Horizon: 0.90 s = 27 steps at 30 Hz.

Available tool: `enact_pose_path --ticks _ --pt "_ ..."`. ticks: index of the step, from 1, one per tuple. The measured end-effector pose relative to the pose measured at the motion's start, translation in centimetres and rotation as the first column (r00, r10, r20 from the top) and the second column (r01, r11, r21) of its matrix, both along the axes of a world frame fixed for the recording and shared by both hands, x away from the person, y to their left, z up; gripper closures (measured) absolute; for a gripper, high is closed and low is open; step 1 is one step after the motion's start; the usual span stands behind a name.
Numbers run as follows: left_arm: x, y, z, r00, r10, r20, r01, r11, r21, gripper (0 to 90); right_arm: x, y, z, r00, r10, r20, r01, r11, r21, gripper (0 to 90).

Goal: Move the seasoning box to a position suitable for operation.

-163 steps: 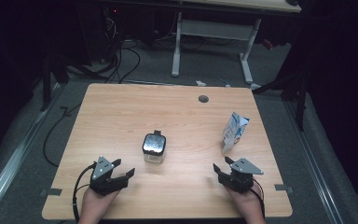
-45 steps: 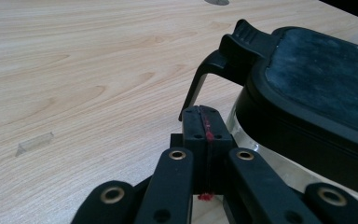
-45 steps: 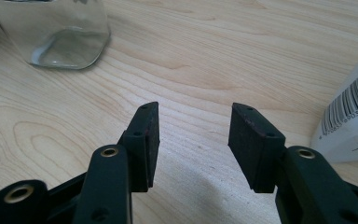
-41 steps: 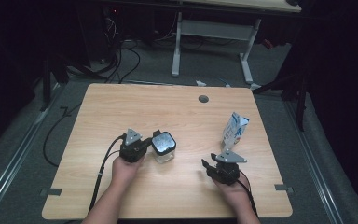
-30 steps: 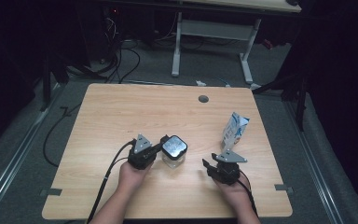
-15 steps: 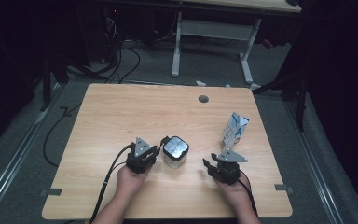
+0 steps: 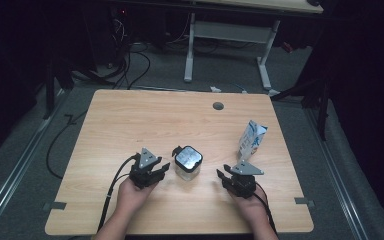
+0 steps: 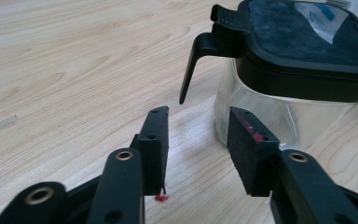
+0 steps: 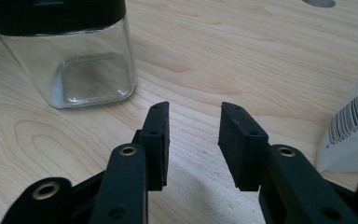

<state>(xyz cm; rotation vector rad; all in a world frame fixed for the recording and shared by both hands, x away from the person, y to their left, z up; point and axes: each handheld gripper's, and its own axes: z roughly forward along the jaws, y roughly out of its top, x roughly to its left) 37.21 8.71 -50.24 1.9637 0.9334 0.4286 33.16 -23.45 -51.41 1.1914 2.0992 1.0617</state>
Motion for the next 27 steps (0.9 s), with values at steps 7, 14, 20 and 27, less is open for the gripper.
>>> enact_pose_path --ticks 7,14,20,27 --pt "0.1 0.4 0.5 0.9998 0.013 0.014 -0.013 0.9996 -0.026 62.3 0.1 -0.1 0.0 0.9998 0.006 -0.017 -0.005 0.9992 0.040 65.0" --pt "0.1 0.5 1.5 0.9993 0.011 0.035 -0.010 0.9985 -0.053 71.2 0.1 0.1 -0.1 0.9997 0.013 -0.020 -0.012 0.9995 0.028 65.5" --pt "0.2 0.2 2.2 0.9982 0.011 0.058 -0.008 0.9985 -0.053 76.0 0.0 0.3 -0.2 0.9997 0.015 -0.019 -0.015 0.9998 0.013 67.4" --pt "0.7 -0.5 3.1 0.9985 0.003 0.055 0.001 0.9978 -0.067 81.9 -0.1 0.3 -0.2 0.9996 0.024 -0.015 -0.024 0.9996 0.016 71.1"
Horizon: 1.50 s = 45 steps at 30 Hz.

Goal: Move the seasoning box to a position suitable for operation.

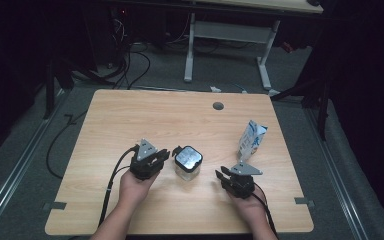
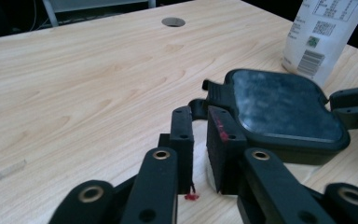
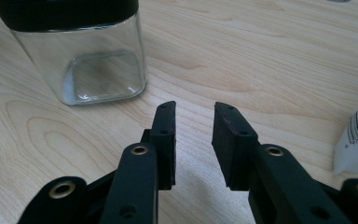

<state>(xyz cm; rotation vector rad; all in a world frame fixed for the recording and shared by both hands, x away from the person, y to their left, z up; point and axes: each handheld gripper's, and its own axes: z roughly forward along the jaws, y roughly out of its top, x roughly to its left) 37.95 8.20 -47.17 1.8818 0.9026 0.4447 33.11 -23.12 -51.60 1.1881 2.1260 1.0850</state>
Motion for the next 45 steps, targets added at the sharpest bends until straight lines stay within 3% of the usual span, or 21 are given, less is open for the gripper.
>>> enact_pose_path --ticks 17,22,28,45 --pt "1.5 -2.8 1.2 0.9991 -0.015 0.040 0.015 0.9999 -0.001 90.0 -0.1 -0.1 0.1 0.9999 0.013 -0.007 -0.013 0.9997 0.020 78.4" --pt "2.1 -3.5 1.0 0.9992 -0.012 0.038 0.012 0.9997 0.021 90.0 -0.1 -0.2 0.3 0.9991 0.040 -0.013 -0.039 0.9984 0.041 82.3" --pt "2.5 -3.6 0.6 0.9995 -0.005 0.030 0.004 0.9993 0.037 90.0 -0.1 -0.5 0.2 0.9990 0.043 -0.008 -0.043 0.9975 0.056 81.5" --pt "2.5 -3.5 0.3 0.9989 -0.014 0.046 0.013 0.9996 0.026 90.0 -0.1 -0.4 0.1 0.9987 0.050 -0.005 -0.050 0.9969 0.061 79.7"
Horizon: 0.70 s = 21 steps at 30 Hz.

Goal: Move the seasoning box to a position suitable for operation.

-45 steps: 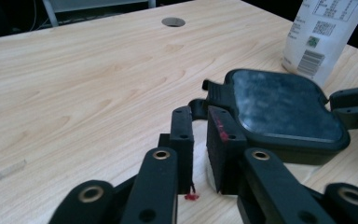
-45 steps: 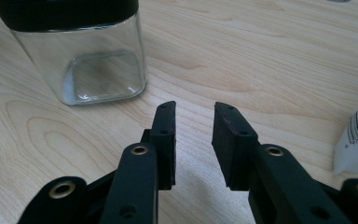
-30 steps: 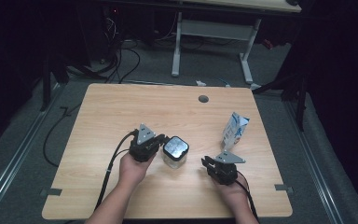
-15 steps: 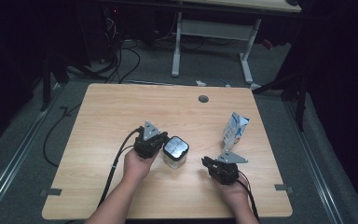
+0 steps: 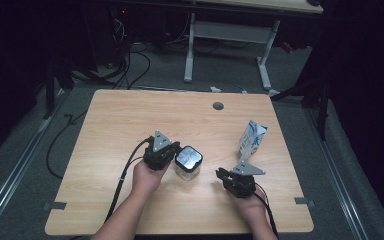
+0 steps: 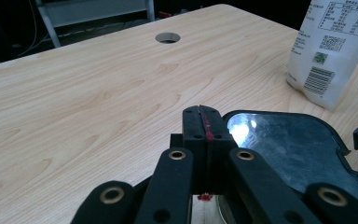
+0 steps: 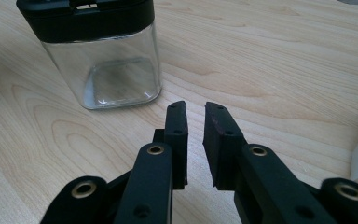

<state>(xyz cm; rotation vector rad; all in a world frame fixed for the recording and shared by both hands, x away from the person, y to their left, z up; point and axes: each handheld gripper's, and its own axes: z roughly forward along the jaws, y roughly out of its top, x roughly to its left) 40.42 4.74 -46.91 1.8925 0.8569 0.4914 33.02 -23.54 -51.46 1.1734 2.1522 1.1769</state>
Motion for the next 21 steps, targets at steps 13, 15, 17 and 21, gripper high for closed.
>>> enact_pose_path --ticks 13,15,17,21 --pt "-0.10 0.13 -0.28 0.9999 -0.002 0.014 0.003 0.9998 -0.017 90.0 -0.02 0.01 0.02 1.0000 0.002 0.004 -0.002 1.0000 0.003 79.1" --pt "-0.09 0.15 -0.31 0.9999 -0.002 0.014 0.002 0.9998 -0.021 90.0 -0.02 0.04 0.01 1.0000 0.001 0.004 -0.001 1.0000 0.002 79.1" --pt "-0.09 0.17 -0.34 0.9999 -0.002 0.015 0.003 0.9997 -0.024 90.0 -0.03 0.09 0.00 1.0000 0.003 0.003 -0.003 1.0000 0.001 79.1" --pt "-0.06 0.23 -0.39 0.9999 -0.004 0.014 0.004 0.9996 -0.030 90.0 -0.03 0.14 -0.02 1.0000 0.005 0.001 -0.005 1.0000 -0.002 79.1"
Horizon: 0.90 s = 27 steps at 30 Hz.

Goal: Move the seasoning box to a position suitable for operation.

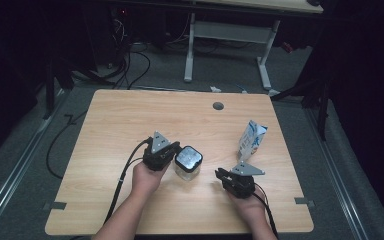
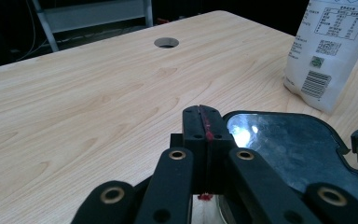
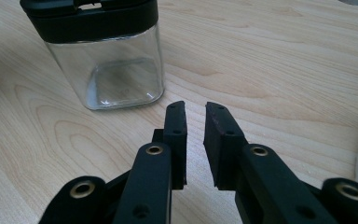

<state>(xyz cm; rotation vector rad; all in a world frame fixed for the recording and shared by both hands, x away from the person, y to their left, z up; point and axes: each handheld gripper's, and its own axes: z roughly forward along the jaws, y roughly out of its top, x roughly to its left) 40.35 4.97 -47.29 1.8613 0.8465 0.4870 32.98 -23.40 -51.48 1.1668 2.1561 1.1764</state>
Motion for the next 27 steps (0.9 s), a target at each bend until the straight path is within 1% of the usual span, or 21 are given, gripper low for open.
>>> enact_pose_path --ticks 9,14,18,19,20,22,24,27 --pt "0.04 0.07 -0.03 1.0000 -0.002 -0.002 0.002 1.0000 -0.002 90.0 -0.03 0.02 0.02 1.0000 -0.002 -0.002 0.002 1.0000 0.000 79.1" --pt "0.08 0.12 -0.04 1.0000 -0.002 -0.006 0.002 1.0000 -0.004 90.0 -0.03 0.05 0.02 1.0000 -0.002 0.005 0.002 1.0000 0.000 79.4" --pt "0.11 0.14 -0.05 1.0000 0.000 -0.007 0.000 1.0000 -0.005 90.0 -0.08 0.18 0.02 1.0000 0.000 0.008 0.000 0.9999 -0.011 80.7" --pt "0.12 0.14 -0.06 1.0000 0.001 -0.006 -0.001 1.0000 -0.004 90.0 -0.07 0.21 0.01 0.9999 0.004 0.013 -0.004 0.9999 -0.012 81.6" --pt "0.13 0.14 -0.06 1.0000 0.001 -0.006 -0.001 1.0000 -0.003 90.0 -0.15 0.31 0.12 0.9997 0.010 0.020 -0.009 0.9997 -0.024 84.1" --pt "0.13 0.14 -0.07 1.0000 0.004 -0.007 -0.004 1.0000 -0.002 90.0 -0.20 0.35 0.19 0.9997 0.011 0.022 -0.011 0.9995 -0.028 85.9" --pt "0.11 0.10 -0.06 1.0000 0.004 -0.005 -0.004 1.0000 0.001 90.0 -0.29 0.49 0.42 0.9992 0.015 0.038 -0.014 0.9993 -0.036 89.9" --pt "0.12 0.11 -0.06 1.0000 0.004 -0.006 -0.004 1.0000 0.000 90.0 -0.35 0.65 0.80 0.9987 0.022 0.047 -0.020 0.9989 -0.041 90.0"
